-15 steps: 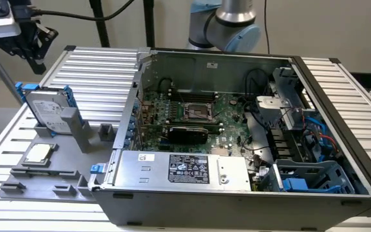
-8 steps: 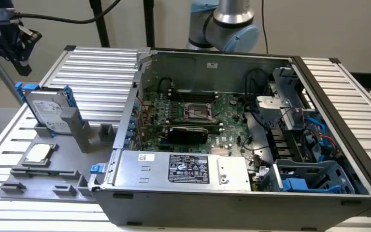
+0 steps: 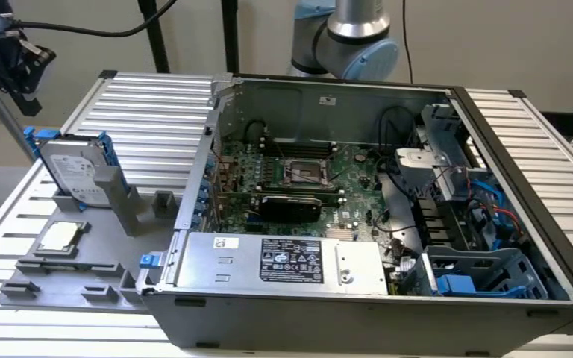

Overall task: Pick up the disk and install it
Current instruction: 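Reach for the disk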

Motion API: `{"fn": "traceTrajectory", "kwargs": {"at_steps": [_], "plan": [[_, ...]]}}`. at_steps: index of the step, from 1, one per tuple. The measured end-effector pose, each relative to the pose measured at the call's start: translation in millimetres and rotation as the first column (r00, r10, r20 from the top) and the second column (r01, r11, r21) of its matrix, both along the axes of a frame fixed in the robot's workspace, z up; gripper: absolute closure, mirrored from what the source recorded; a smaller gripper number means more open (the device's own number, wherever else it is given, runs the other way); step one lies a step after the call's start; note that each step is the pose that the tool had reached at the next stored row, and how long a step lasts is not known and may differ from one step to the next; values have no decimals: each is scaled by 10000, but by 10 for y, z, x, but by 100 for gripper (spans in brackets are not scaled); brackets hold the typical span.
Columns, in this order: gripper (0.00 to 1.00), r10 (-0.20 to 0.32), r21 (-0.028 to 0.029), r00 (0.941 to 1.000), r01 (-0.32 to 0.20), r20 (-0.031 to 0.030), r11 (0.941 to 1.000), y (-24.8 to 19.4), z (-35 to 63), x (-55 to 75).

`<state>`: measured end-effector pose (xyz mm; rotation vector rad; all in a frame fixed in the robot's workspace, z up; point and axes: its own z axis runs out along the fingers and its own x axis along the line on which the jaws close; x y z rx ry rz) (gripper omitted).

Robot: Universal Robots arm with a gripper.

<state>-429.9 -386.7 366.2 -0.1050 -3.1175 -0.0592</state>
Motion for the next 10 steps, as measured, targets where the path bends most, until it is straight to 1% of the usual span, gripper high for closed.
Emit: {"fn": "traceTrajectory", "kwargs": {"at_steps": [10], "plan": [[100,0,-1,10000,0,-1,10000,0,1,0]]}}
